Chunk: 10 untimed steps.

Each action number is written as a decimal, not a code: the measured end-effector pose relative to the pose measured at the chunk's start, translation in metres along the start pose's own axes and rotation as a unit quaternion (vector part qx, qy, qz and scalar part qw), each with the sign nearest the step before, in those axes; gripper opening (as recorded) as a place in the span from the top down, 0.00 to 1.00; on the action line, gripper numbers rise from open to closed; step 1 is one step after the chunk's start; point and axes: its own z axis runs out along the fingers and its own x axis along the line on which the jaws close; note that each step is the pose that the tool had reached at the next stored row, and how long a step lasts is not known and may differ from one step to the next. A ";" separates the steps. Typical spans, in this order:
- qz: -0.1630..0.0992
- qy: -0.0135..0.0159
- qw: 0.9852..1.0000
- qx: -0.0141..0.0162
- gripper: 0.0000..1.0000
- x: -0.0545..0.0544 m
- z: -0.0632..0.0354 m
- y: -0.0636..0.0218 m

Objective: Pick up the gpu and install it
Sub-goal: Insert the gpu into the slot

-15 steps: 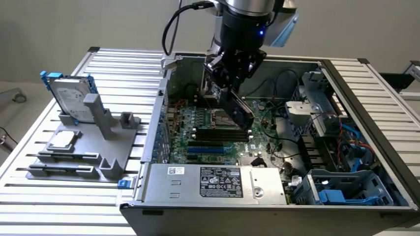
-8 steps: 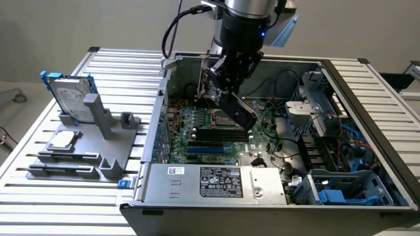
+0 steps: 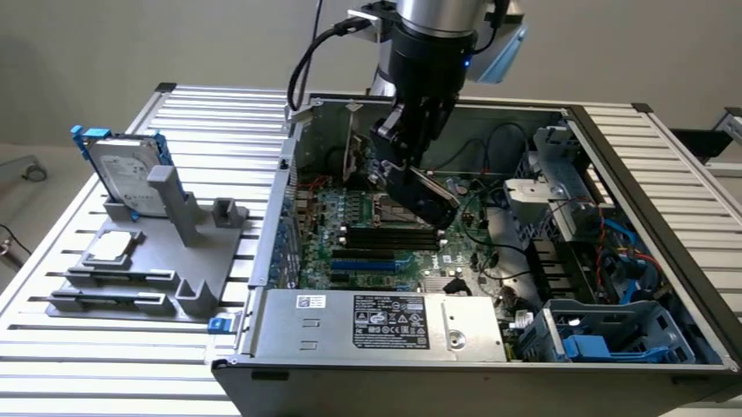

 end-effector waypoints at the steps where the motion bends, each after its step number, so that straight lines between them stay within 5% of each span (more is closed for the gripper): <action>1: -0.009 0.000 1.000 0.000 0.73 0.000 0.0006 0.0000; 6: -0.054 0.002 0.999 0.002 0.73 0.000 0.0035 -0.0001; 10: -0.091 0.003 0.996 0.004 0.73 0.000 0.0079 -0.0002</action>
